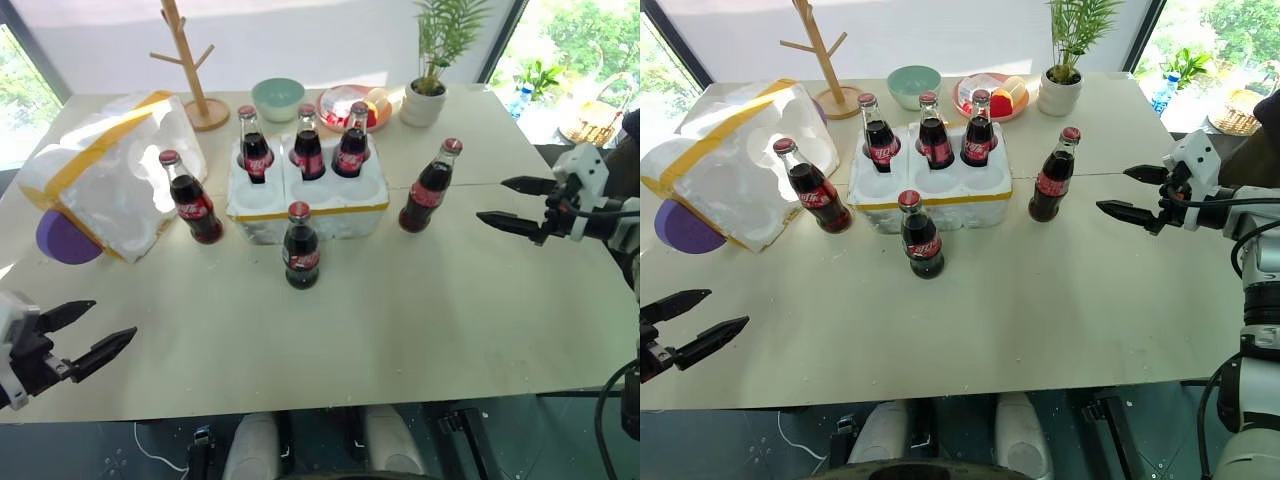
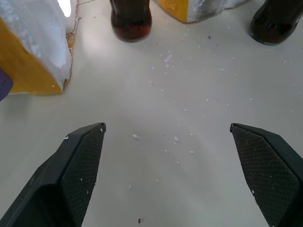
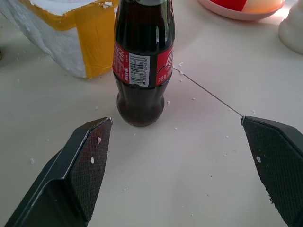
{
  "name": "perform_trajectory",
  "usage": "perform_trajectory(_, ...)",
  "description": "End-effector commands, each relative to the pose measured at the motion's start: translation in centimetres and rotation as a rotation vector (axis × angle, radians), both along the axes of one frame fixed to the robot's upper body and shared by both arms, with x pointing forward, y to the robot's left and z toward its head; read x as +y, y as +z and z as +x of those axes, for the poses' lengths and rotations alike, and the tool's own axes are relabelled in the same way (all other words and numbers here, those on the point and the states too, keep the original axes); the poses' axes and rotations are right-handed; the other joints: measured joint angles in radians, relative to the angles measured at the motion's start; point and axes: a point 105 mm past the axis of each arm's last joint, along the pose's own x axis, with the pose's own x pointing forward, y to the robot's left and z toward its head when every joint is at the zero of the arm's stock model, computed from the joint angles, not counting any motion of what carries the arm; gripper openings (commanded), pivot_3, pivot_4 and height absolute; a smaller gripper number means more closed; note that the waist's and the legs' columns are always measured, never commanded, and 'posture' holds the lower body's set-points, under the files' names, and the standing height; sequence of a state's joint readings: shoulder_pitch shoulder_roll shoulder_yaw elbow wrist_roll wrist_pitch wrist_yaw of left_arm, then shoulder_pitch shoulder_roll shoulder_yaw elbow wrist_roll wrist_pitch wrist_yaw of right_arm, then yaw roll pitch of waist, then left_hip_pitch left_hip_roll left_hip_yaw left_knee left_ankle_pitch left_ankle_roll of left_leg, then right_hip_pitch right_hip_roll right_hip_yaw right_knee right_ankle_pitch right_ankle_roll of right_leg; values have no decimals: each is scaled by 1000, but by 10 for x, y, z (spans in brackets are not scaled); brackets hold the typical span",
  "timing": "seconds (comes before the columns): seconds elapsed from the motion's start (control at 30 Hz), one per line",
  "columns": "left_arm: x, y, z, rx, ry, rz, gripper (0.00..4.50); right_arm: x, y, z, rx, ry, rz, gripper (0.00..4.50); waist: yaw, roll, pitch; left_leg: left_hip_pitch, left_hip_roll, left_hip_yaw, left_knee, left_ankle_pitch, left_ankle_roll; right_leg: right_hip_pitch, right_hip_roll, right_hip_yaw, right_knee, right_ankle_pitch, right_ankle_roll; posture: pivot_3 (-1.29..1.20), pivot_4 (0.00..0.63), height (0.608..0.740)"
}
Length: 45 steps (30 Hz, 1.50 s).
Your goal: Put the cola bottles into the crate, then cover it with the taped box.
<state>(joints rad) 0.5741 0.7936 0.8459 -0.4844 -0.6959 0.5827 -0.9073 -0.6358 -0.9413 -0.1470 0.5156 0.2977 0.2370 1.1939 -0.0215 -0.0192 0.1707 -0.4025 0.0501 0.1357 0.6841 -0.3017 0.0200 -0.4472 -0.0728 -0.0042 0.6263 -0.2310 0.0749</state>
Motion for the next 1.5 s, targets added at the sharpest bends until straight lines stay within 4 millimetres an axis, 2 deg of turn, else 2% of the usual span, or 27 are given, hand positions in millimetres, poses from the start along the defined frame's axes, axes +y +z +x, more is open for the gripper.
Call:
perform_trajectory(0.03,-2,8,1,-36,-11,27,4424,-4,12,-1,-52,-12,6,4500,0,0,0,0,0,0,0,0,0,0,0,0,0,0,0,0,150,740)
perform_trajectory(0.57,3,9,6,-42,50,6,4424,-2,10,-2,-49,-10,15,4500,1,0,0,0,-1,0,0,0,0,0,2,0,1,0,0,0,150,740)
perform_trajectory(0.77,-3,14,9,-57,26,-9,4424,-1,10,-3,-22,-2,40,4500,1,0,0,0,-1,0,0,0,0,0,2,0,1,0,0,0,150,740)
perform_trajectory(0.83,-6,23,18,-106,20,-20,4424,1,18,-4,-28,9,50,4500,3,0,0,0,-1,0,0,0,0,0,2,0,1,0,0,0,150,740)
perform_trajectory(0.9,-9,34,33,-170,27,-50,4424,6,36,-10,-29,44,85,4500,7,0,0,0,-1,0,0,1,-1,1,2,0,2,0,0,0,150,740)
perform_trajectory(1.03,-11,48,66,-252,31,-67,4424,23,62,-43,25,204,103,4500,13,3,0,1,-2,-1,0,1,-1,1,1,-1,3,0,1,0,150,740)
perform_trajectory(1.2,-19,53,116,-303,13,-91,4424,64,95,-97,101,448,181,4500,9,2,0,2,-1,-2,0,1,-1,3,3,-2,4,1,2,0,150,740)
perform_trajectory(1.3,-27,50,137,-313,-11,-81,4424,83,101,-115,121,527,210,4500,4,2,0,3,0,-2,0,1,-1,4,4,-2,4,1,2,0,150,740)
perform_trajectory(1.5,-43,41,167,-309,-44,-68,4424,108,95,-129,129,581,219,4500,10,1,0,3,0,-2,0,1,-1,3,5,-1,4,2,4,0,150,740)
